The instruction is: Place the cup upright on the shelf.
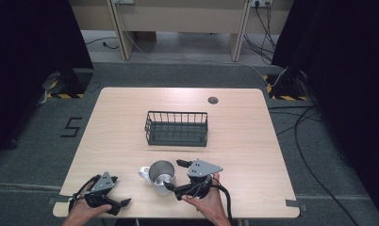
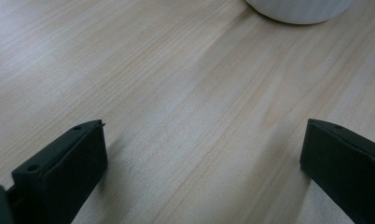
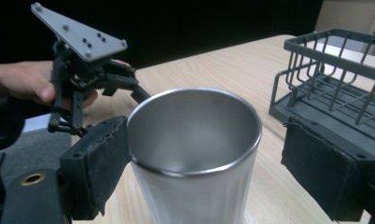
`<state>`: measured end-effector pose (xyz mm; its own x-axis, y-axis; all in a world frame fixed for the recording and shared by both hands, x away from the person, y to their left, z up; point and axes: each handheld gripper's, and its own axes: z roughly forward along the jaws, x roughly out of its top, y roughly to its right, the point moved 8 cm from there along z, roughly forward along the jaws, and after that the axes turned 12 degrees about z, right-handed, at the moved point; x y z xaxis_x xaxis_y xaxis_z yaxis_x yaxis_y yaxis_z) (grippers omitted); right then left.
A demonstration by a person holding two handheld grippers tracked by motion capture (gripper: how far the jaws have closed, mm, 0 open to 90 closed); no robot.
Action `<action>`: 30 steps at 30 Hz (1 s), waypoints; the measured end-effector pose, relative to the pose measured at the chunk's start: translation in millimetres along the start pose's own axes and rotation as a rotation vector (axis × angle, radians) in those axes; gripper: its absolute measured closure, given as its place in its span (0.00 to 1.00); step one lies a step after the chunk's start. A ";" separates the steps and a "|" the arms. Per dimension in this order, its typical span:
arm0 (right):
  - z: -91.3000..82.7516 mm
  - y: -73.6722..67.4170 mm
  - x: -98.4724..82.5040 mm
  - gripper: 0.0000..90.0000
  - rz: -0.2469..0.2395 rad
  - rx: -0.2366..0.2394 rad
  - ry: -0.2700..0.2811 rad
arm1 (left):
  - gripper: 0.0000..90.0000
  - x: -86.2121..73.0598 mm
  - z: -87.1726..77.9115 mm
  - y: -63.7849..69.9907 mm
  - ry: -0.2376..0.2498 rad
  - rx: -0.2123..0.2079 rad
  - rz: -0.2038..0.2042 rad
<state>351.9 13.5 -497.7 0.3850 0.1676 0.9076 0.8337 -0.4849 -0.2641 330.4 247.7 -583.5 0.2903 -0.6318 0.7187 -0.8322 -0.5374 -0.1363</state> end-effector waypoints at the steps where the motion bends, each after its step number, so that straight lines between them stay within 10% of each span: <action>1: 0.0 0.0 0.0 0.17 0.000 0.000 0.000 | 0.00 -0.1 -0.1 0.1 -0.001 -0.001 0.000; 30: 46.2 -7.7 -2.1 0.05 -0.032 0.006 0.029 | 0.00 -0.3 -0.5 0.5 -0.001 0.000 0.001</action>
<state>362.9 56.6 -512.6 0.3468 0.1579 0.9246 0.8477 -0.4747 -0.2369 329.6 247.9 -583.5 0.2900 -0.6332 0.7176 -0.8328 -0.5364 -0.1368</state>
